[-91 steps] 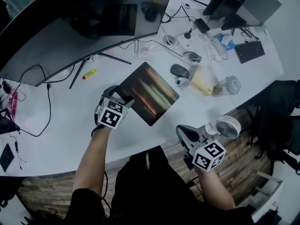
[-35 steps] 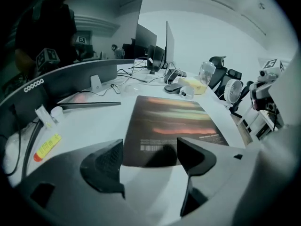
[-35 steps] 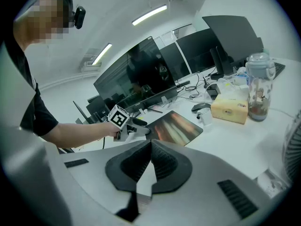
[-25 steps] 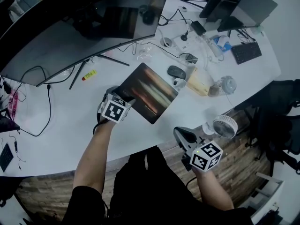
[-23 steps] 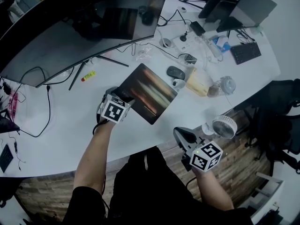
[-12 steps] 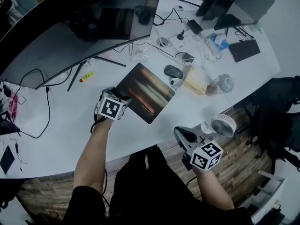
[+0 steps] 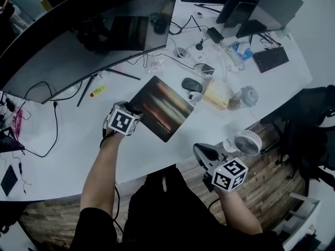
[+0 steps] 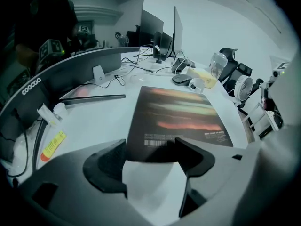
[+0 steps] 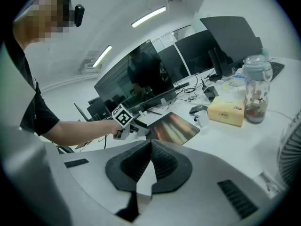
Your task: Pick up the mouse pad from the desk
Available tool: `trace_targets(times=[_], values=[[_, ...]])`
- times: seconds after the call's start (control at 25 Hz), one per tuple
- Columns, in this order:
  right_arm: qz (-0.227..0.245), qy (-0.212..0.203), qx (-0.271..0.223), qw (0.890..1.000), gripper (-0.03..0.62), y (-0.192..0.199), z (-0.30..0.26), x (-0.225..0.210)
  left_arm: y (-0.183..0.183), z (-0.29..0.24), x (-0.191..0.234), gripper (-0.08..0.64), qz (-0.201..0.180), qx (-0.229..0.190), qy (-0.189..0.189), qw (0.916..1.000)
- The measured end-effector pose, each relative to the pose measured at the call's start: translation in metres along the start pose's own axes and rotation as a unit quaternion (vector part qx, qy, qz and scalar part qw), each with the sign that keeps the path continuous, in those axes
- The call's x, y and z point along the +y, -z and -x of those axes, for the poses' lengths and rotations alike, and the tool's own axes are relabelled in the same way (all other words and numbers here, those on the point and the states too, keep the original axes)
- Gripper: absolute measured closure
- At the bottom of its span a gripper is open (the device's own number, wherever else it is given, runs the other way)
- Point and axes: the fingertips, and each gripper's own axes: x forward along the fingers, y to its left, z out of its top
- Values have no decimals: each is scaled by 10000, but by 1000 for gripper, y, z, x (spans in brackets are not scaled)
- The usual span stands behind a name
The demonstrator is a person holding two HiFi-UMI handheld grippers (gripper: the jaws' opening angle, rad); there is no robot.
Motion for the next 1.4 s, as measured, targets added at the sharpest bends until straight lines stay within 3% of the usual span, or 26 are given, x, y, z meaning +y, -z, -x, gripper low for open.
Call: trace_targets(times=[0.32,0.56,0.76,1.04,1.4], values=[[25,11,30,10000,588,-2,-1,-4,-2,-1,2,248,-159,151,110,9997],[113,-126,10,9999,588,-10,-7,4,-1,1,-12,391,-4,92,349,9994],[206,-175,-34,9996,588,-23,-6,6,-8,15,-23,440,227,-268,505,9981],[407,-442,-140,9981,588,-42,-10,16,-27,57,-41,477,225,-853,302,9956],[682,-960,-352,9924,588,-74,-19,29,-36,116,-61,496,233,-1221,-87,9922]])
